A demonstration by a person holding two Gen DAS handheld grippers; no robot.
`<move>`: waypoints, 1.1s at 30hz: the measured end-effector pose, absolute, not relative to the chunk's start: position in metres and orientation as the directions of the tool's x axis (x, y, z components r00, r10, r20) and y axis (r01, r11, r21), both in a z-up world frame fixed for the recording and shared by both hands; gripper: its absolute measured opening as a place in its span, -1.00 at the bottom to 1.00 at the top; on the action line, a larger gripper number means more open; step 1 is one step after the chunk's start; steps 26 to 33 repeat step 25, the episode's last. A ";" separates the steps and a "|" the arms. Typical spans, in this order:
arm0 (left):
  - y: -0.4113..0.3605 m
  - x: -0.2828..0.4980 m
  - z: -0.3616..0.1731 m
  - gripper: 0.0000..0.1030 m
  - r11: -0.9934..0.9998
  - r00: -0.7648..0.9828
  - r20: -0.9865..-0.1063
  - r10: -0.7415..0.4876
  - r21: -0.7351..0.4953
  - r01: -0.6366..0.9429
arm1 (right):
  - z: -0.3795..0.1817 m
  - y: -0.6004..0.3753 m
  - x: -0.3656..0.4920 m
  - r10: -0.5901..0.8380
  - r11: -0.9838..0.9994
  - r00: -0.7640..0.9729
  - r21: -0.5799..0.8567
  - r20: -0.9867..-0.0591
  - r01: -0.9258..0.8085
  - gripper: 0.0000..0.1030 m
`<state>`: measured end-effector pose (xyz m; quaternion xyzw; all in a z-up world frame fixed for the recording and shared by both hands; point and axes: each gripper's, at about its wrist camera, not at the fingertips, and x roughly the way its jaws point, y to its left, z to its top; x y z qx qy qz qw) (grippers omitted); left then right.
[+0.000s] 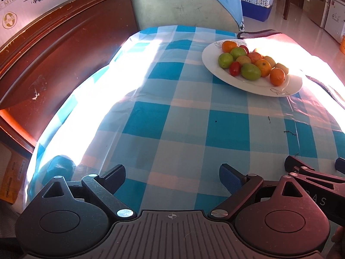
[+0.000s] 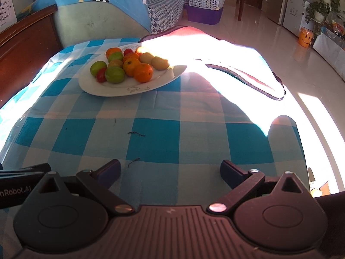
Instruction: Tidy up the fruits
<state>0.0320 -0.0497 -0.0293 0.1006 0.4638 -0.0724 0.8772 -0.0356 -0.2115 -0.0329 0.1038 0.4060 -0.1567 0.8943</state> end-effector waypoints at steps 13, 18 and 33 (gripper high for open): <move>-0.020 0.022 -0.017 0.85 0.988 0.559 -0.827 -0.065 0.024 0.151 | -0.044 -0.188 -0.042 -0.155 0.975 0.740 0.021 -0.654 0.222 0.97; -0.016 0.023 -0.014 0.85 0.990 0.559 -0.826 -0.073 0.008 0.142 | -0.047 -0.185 -0.039 -0.130 0.983 0.775 0.019 -0.619 0.180 0.98; -0.015 0.024 -0.015 0.85 0.991 0.561 -0.825 -0.071 0.003 0.130 | -0.049 -0.175 -0.025 -0.059 0.997 0.792 0.000 -0.607 0.074 0.98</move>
